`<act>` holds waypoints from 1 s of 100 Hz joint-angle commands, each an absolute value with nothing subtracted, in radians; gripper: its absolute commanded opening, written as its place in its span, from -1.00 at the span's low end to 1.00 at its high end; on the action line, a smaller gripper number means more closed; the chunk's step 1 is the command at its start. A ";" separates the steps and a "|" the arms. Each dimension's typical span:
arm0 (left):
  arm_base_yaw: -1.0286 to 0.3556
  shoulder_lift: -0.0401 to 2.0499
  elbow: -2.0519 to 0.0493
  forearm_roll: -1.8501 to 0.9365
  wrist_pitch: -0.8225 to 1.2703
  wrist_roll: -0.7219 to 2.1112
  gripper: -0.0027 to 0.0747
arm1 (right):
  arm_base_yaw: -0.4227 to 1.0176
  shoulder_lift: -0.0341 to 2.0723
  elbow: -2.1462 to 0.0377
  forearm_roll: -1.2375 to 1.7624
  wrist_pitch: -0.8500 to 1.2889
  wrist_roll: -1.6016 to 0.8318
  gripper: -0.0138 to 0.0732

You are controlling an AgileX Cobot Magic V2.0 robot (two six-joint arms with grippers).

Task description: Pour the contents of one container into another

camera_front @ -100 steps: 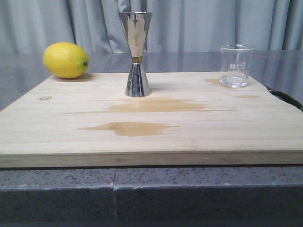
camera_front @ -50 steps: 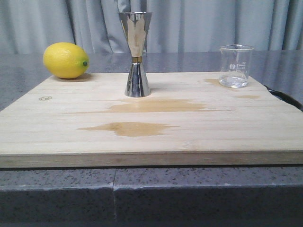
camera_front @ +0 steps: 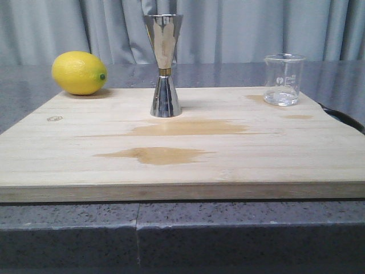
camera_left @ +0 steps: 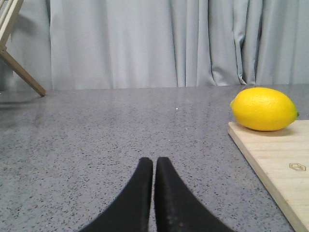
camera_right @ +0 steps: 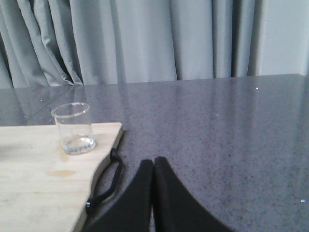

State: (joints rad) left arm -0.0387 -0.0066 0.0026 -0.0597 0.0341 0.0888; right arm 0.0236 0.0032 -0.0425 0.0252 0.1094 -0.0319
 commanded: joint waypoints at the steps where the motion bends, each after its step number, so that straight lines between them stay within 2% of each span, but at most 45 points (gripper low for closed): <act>1: -0.033 -0.028 0.007 -0.068 -0.047 0.090 -0.98 | 0.018 -0.033 -0.013 0.015 -0.014 -0.035 -0.85; 9: -0.033 -0.028 0.007 -0.068 -0.047 0.090 -0.98 | 0.017 -0.031 0.049 0.015 -0.129 -0.035 -0.85; 100: -0.033 -0.032 0.007 -0.068 -0.050 0.090 -0.98 | 0.016 -0.031 0.044 0.015 -0.123 -0.035 -0.85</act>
State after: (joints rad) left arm -0.0387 -0.0066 0.0026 -0.0597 0.0320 0.0888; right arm 0.0229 -0.0058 0.0268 0.0252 -0.0356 -0.0319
